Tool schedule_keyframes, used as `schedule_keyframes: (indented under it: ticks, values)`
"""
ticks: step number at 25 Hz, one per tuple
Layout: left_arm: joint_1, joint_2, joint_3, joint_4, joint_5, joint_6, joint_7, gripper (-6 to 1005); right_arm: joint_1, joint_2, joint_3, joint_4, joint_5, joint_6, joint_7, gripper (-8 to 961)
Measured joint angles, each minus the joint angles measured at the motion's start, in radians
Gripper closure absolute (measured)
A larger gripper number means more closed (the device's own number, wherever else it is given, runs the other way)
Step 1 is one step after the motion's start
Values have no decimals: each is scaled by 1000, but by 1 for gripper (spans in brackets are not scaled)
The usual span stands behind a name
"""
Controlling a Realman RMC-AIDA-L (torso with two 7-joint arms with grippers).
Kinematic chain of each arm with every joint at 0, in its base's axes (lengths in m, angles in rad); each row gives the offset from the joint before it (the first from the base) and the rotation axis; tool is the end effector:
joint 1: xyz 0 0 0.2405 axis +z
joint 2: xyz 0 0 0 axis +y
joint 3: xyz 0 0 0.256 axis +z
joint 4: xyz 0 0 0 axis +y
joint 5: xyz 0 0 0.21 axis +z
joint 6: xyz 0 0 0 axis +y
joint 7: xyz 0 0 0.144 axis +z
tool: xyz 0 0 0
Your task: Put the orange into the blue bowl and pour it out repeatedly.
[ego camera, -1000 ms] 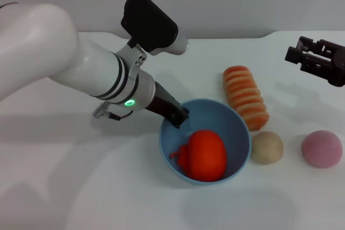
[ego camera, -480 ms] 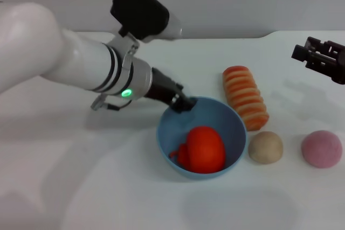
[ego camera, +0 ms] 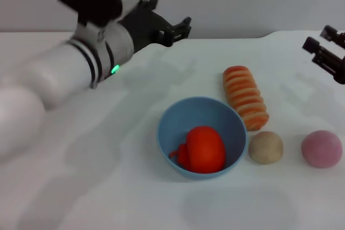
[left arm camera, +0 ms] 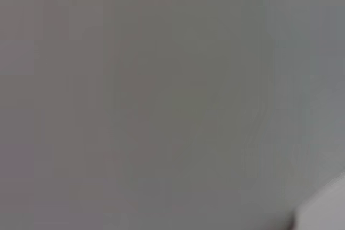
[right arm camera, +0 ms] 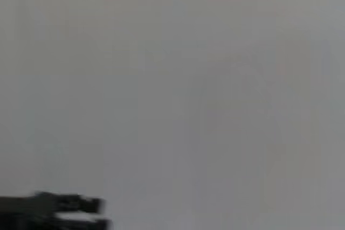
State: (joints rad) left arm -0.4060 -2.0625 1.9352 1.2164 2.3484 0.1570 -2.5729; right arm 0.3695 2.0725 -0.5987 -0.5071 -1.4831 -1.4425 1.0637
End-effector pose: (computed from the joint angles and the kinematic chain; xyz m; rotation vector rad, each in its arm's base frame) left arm -0.1440 0.3861 -0.0603 -2.1760 -0.4480 -0.4113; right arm 0.3095 0.3196 0.0422 -2.0829 0.5790 0.9977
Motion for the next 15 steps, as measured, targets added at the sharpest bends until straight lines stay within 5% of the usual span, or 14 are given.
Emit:
schedule_keyframes:
  ticks: [2,3,8,11,15]
  values:
    - [15,0,35,-21,0,-89,0,315,1,1,0,64,68,44,-123,367]
    - [49,-2,119,-75,-2,-305,0,294,3,1,0,101,107,61,-173,367]
    - [86,-8,332,-234,-11,-797,-2,216,19,2,-1,357,427,101,-646,367]
    - [96,-10,407,-289,-49,-960,-19,195,23,4,-1,431,534,89,-733,367]
    - [95,-12,464,-355,-63,-998,-22,188,23,8,-1,498,603,77,-752,367]
